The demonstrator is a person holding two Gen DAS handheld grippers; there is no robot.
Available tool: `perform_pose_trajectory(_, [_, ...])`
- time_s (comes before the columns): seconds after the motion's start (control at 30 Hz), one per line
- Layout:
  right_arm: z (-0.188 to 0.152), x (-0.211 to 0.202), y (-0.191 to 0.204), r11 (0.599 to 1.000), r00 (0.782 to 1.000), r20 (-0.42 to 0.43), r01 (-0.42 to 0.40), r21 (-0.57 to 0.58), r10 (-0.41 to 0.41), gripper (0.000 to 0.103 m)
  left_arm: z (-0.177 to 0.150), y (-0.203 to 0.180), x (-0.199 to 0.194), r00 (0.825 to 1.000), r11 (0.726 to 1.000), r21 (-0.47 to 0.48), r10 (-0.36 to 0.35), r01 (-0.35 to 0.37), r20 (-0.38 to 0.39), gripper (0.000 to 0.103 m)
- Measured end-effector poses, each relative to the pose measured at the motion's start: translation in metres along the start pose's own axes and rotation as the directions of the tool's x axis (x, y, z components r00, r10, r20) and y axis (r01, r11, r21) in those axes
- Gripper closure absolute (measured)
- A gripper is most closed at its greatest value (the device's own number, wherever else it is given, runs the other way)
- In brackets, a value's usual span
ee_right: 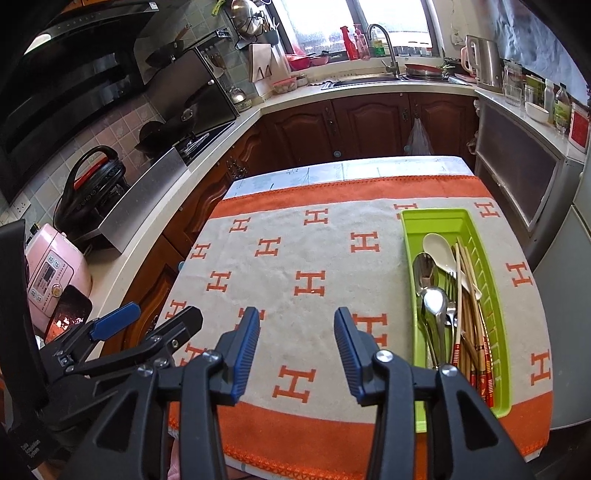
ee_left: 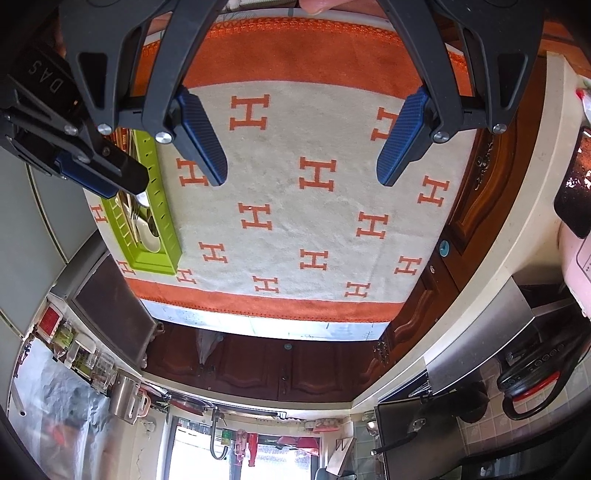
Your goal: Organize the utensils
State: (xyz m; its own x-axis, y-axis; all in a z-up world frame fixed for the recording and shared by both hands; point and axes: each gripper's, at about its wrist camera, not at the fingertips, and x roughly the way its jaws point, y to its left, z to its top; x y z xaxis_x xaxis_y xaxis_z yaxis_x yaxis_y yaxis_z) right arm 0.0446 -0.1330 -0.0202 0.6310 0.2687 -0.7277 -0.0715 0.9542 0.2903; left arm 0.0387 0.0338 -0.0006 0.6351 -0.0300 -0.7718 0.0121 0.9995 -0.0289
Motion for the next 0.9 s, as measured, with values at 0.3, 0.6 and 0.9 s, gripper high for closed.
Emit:
perform_pose_trajectory(0.3, [0.0013,-0.0008,0.0009,1.000,1.000,0.013,-0.008,0.001,0.008,0.061,0.0021,0.0023,-0.0013,1.000,1.000,-0.010,-0.002,0.002,0.007,0.022])
perform_pose_trajectory(0.6, [0.0032,0.0003,0.0020,1.000,1.000,0.009,-0.011,0.007,0.011,0.061,0.0025,0.0028,-0.0015,1.000,1.000,-0.008,-0.003,0.003,0.006,0.022])
perform_pose_trajectory(0.9, [0.0031,0.0003,0.0006,1.000,1.000,0.008,-0.012,0.009,0.012,0.061,0.0030,0.0028,-0.0014,1.000,1.000,-0.007,-0.003,0.003,0.005,0.022])
